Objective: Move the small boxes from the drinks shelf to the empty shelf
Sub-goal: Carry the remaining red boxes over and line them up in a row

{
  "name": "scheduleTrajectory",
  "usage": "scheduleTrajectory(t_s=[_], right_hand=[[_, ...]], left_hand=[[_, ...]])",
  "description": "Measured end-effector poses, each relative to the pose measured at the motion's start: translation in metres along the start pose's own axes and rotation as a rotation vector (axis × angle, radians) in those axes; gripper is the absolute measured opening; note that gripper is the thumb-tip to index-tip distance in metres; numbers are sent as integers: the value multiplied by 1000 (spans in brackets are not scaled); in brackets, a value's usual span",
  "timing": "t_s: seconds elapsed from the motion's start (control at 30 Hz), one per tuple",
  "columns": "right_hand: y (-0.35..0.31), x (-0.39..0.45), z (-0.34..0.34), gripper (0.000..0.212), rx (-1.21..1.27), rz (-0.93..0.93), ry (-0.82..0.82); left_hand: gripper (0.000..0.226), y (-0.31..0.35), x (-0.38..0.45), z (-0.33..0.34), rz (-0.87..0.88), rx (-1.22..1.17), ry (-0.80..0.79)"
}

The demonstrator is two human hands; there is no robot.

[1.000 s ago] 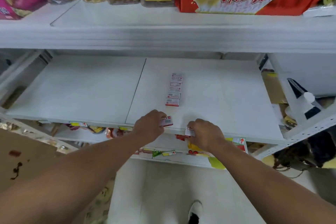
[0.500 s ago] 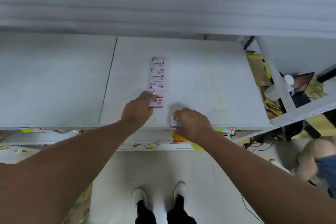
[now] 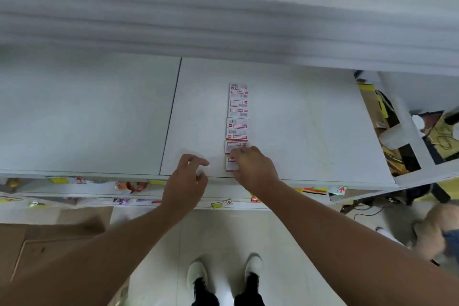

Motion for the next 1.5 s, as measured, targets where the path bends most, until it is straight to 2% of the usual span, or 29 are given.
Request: scheduleTrajectory(t_s=[0.17, 0.23, 0.3, 0.4, 0.5, 0.57, 0.63, 0.73, 0.87, 1.03, 1.23, 1.43, 1.5], right_hand=[[6, -5, 3, 36, -4, 51, 124], [11, -13, -2, 31, 70, 80, 191], [22, -25, -7, 29, 230, 145, 306], [49, -48, -1, 25, 684, 363, 532], [50, -53, 16, 29, 1066, 476, 627], [38, -49, 18, 31, 1197, 466, 686], [27, -46, 17, 32, 1218, 492, 719], [17, -38, 24, 36, 1238, 477, 745], [17, -31, 31, 51, 1306, 484, 753], [29, -14, 33, 43, 1421, 464, 737], [44, 2, 31, 33, 1406, 491, 704], [54, 20, 20, 45, 1372, 509, 582], [55, 16, 14, 46, 1336, 514, 545]], left_hand=[[28, -2, -5, 4, -13, -53, -3], [30, 4, -6, 2, -38, -123, -5], [31, 7, -2, 5, -114, -243, -8], [35, 11, 7, 15, -275, -509, 17], [33, 35, 3, 24, -370, -729, 20], [28, 51, -4, 36, -403, -842, -9], [30, 62, -4, 46, -392, -910, -17], [35, 68, 0, 58, -366, -953, -54], [44, 71, 7, 64, -431, -1052, -103], [38, 69, 25, 69, -472, -980, -138], [27, 80, 42, 63, -460, -976, -158], [21, 86, 65, 63, -495, -901, -185], [30, 82, 64, 62, -499, -848, -220]])
Point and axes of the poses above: each hand's wrist, its own x-axis towards the middle knuckle, its own z-axis out of the palm, y = z × x, the point moved 10 cm from there along x, towards the middle knuckle, and after that the axes turned 14 degrees about -z, right-handed, at the moved point
